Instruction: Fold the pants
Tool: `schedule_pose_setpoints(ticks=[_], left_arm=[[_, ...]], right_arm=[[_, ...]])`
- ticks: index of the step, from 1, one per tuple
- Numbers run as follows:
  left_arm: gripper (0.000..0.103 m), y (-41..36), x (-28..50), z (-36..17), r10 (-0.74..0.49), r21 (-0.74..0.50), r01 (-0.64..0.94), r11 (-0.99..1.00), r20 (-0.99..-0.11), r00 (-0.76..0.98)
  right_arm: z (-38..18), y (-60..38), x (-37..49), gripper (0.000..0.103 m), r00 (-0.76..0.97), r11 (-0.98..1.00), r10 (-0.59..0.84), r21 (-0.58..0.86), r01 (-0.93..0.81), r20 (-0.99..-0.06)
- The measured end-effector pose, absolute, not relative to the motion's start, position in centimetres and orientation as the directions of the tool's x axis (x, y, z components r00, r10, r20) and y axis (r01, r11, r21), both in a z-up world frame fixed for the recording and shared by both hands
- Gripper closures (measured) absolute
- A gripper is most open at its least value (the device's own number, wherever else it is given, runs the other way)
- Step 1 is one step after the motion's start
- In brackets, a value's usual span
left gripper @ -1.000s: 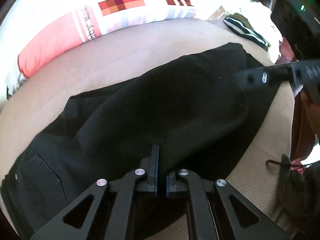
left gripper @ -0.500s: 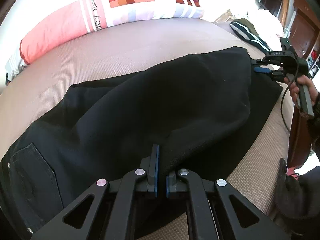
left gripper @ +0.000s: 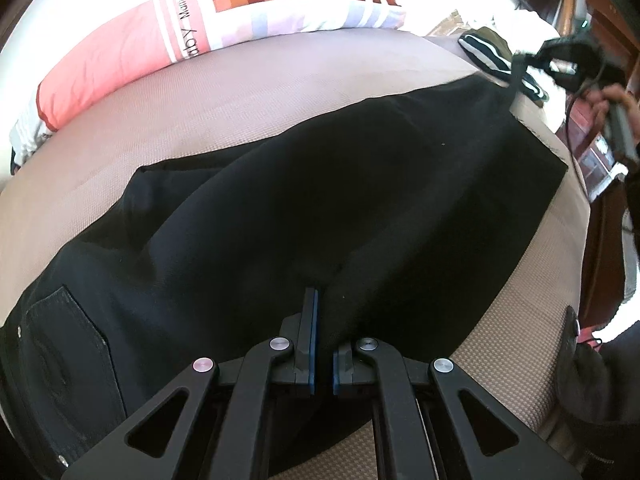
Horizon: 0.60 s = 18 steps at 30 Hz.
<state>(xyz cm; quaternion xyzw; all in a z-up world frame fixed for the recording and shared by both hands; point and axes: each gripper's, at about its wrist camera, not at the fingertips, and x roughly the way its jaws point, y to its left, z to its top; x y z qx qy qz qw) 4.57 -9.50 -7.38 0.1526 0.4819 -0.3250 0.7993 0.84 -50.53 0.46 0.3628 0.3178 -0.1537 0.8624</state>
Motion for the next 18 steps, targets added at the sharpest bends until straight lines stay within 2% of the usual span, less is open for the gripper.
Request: schedule_pose_setpoints(ticks=[3, 7, 13, 18], left_arm=[[0.097, -10.2, 4.0, -7.6, -0.352, -0.021, 0.69, 0.724, -0.871, 0.343], [0.097, -10.9, 3.3, -8.5, -0.333, 0.02, 0.722, 0.692, -0.878, 0.343], [0.096, -12.4, 1.6, -9.0, -0.292, 0.173, 0.778, 0.605, -0.86, 0.418], [0.096, -12.5, 1.8, -8.6, -0.316, 0.138, 0.792, 0.595, -0.866, 0.388]], right_arm=[[1.9, -49.5, -1.1, 0.099, 0.709, 0.733, -0.099, 0.43, 0.527, -0.698], [-1.2, -49.1, -4.3, 0.099, 0.604, 0.726, -0.166, 0.318, 0.609, -0.78], [-9.0, -50.8, -8.3, 0.1, 0.494, 0.626, -0.117, 0.322, 0.71, -0.862], [-7.5, -50.3, -9.3, 0.101, 0.526, 0.639, -0.157, 0.32, 0.699, -0.836]])
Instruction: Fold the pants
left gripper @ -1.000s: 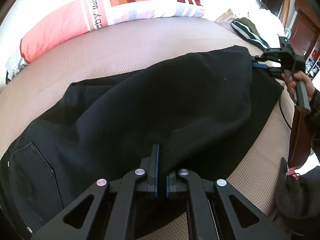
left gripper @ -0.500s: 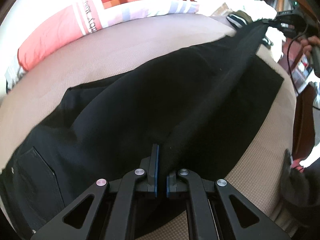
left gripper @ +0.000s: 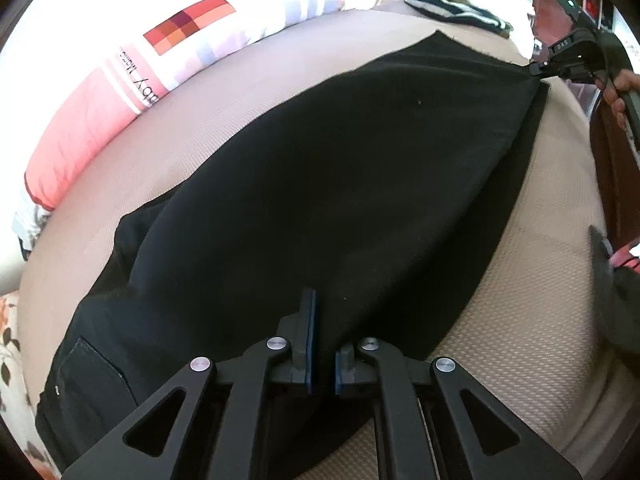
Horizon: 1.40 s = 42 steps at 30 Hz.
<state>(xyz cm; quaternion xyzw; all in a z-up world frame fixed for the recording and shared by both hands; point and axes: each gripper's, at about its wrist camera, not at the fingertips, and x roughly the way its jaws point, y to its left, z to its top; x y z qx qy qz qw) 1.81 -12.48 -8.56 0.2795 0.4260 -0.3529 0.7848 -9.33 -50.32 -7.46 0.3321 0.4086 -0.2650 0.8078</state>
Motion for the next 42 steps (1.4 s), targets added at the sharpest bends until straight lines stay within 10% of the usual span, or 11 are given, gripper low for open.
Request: schedule_pose_setpoints(ticks=[11, 16, 18, 26, 34, 42], left_arm=[[0.094, -12.5, 1.4, -8.9, -0.339, 0.134, 0.838, 0.529, -0.872, 0.354], [0.069, -11.5, 1.5, -8.0, -0.366, 0.02, 0.837, 0.547, -0.893, 0.261], [0.035, -10.6, 1.6, -7.1, -0.391, -0.02, 0.822, 0.569, -0.886, 0.249], [0.031, -2.8, 5.8, -4.3, -0.451, -0.153, 0.616, 0.773, -0.815, 0.363], [0.031, 4.3, 10.4, -5.9, -0.314, -0.169, 0.312, 0.935, -0.804, 0.505], [0.031, 8.6, 11.8, -6.5, -0.234, -0.158, 0.181, 0.971, -0.797, 0.557]], right_arm=[[-8.8, -50.6, -10.7, 0.102, 0.485, 0.617, -0.176, 0.288, 0.733, -0.857], [-9.0, -50.7, -10.5, 0.1, 0.459, 0.625, -0.192, 0.252, 0.738, -0.867], [-8.8, -50.8, -10.5, 0.091, 0.438, 0.625, -0.222, 0.218, 0.749, -0.871], [-5.2, -50.6, -9.7, 0.076, 0.43, 0.656, -0.338, 0.118, 0.746, -0.837], [-1.5, -39.8, 2.3, 0.075, 0.572, 0.918, 0.026, 0.245, 0.31, -0.82], [-3.4, -21.7, 16.9, 0.074, 0.336, 0.864, 0.501, 0.436, -0.253, -0.798]])
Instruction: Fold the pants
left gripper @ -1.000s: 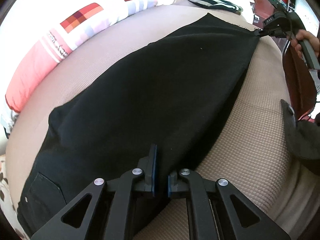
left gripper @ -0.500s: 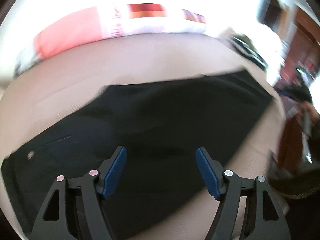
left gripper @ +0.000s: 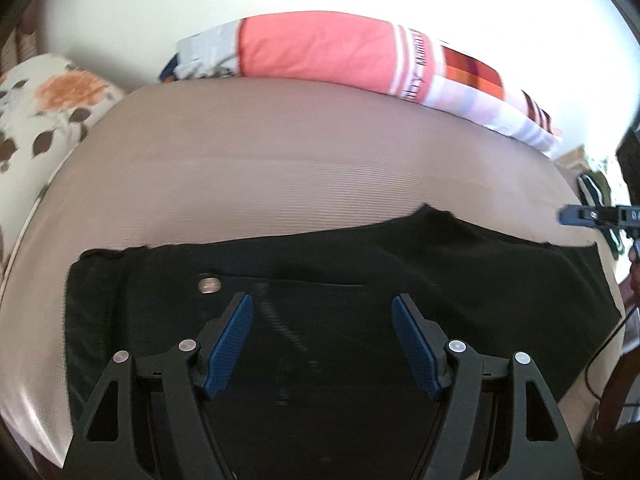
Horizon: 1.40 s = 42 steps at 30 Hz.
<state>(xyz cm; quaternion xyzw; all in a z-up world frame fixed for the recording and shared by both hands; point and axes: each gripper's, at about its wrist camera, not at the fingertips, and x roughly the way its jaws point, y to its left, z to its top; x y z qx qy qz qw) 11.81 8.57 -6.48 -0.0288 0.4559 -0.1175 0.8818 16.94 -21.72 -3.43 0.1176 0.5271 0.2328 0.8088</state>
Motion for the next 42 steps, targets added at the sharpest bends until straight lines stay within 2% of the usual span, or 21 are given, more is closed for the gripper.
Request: schedule_pose_setpoints(ticks=[3, 5, 15, 16, 17, 19, 22, 27, 28, 30, 31, 32, 37, 42], left_arm=[[0.031, 10.7, 11.6, -7.3, -0.211, -0.162, 0.136, 0.977, -0.807, 0.551], [0.031, 11.8, 11.3, -7.6, -0.233, -0.189, 0.135, 0.973, -0.8, 0.553], [0.031, 12.6, 10.8, -7.9, -0.285, -0.216, 0.187, 0.958, -0.776, 0.563], [0.031, 12.7, 10.8, -8.0, -0.288, -0.219, 0.189, 0.957, -0.773, 0.565], [0.031, 12.7, 10.8, -8.0, -0.29, -0.22, 0.19, 0.957, -0.772, 0.565], [0.031, 12.7, 10.8, -8.0, -0.289, -0.216, 0.195, 0.957, -0.773, 0.564], [0.031, 12.7, 10.8, -8.0, -0.288, -0.216, 0.193, 0.957, -0.773, 0.566], [0.031, 11.6, 10.7, -8.0, -0.23, -0.147, 0.187, 0.971, -0.786, 0.574], [0.031, 11.2, 10.8, -8.0, -0.212, -0.124, 0.189, 0.974, -0.792, 0.572], [0.031, 9.9, 10.7, -7.3, -0.153, -0.042, 0.201, 0.979, -0.8, 0.58], [0.031, 9.6, 10.7, -7.1, -0.147, -0.025, 0.21, 0.977, -0.796, 0.587], [0.031, 8.8, 10.7, -6.5, -0.154, -0.012, 0.235, 0.972, -0.787, 0.598], [0.031, 4.5, 11.7, -4.3, -0.264, -0.032, 0.367, 0.93, -0.754, 0.602], [0.031, -1.4, 13.9, -4.7, -0.365, -0.051, 0.498, 0.866, -0.747, 0.556]], right_arm=[[-4.9, -16.2, 20.4, 0.066, 0.229, 0.818, 0.539, 0.44, -0.37, -0.811], [-6.2, -13.3, 22.2, 0.066, 0.147, 0.781, 0.56, 0.461, -0.42, -0.815], [-10.0, -8.5, 24.6, 0.066, 0.001, 0.736, 0.525, 0.454, -0.502, -0.851], [-10.1, -8.3, 24.6, 0.07, -0.002, 0.734, 0.527, 0.455, -0.504, -0.85], [-10.2, -8.2, 24.7, 0.08, -0.006, 0.728, 0.533, 0.463, -0.505, -0.846], [-9.7, -8.4, 24.9, 0.091, 0.008, 0.728, 0.549, 0.473, -0.497, -0.836], [-7.9, -8.3, 24.3, 0.095, 0.075, 0.724, 0.552, 0.433, -0.537, -0.83], [-10.1, -7.7, 24.5, 0.097, 0.163, 0.791, 0.472, 0.334, -0.512, -0.867], [-10.2, -7.9, 24.7, 0.097, 0.166, 0.797, 0.477, 0.345, -0.496, -0.863], [-9.8, -8.6, 24.8, 0.09, 0.183, 0.818, 0.477, 0.359, -0.448, -0.859], [-9.3, -9.0, 24.7, 0.08, 0.21, 0.83, 0.473, 0.353, -0.431, -0.856], [-8.4, -9.7, 24.3, 0.073, 0.259, 0.849, 0.458, 0.331, -0.412, -0.85], [-3.9, -15.4, 20.2, 0.072, 0.427, 0.93, 0.342, 0.234, -0.285, -0.837], [-3.4, -22.2, 14.5, 0.07, 0.475, 0.99, 0.141, 0.11, -0.092, -0.869]])
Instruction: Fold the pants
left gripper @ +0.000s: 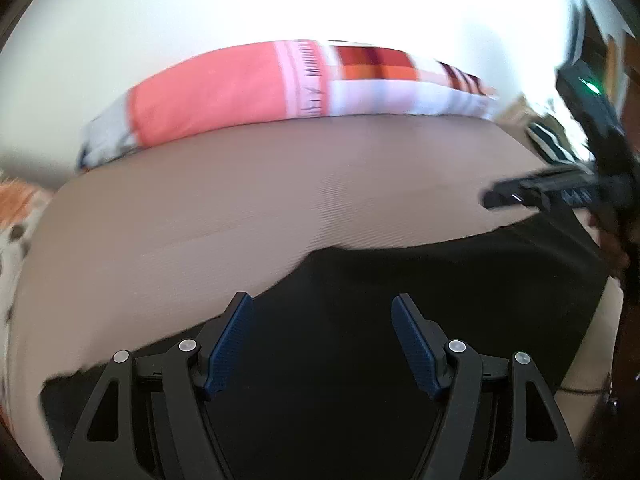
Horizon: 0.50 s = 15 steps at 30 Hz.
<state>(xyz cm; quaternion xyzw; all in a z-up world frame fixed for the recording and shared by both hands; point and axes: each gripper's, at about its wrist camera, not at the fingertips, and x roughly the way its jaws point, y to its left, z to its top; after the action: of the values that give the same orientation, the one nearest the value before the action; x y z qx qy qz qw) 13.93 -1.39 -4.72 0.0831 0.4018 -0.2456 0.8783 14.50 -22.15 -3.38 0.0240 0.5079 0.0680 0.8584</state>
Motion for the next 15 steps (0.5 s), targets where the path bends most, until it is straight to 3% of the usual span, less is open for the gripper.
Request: schedule_pose_setpoints(ticks=[6, 15], left_arm=[[0.031, -6.3, 16.1, -7.4, -0.402, -0.087, 0.558, 0.826, -0.784, 0.473], [0.031, -7.5, 18.8, -10.4, -0.326, -0.049, 0.507, 0.86, -0.818, 0.473]], right_arm=[[-6.5, -27.1, 10.7, 0.07, 0.423, 0.993, 0.04, 0.083, 0.083, -0.905], [-9.8, -27.9, 12.6, 0.071, 0.47, 0.994, -0.048, 0.005, 0.111, -0.881]])
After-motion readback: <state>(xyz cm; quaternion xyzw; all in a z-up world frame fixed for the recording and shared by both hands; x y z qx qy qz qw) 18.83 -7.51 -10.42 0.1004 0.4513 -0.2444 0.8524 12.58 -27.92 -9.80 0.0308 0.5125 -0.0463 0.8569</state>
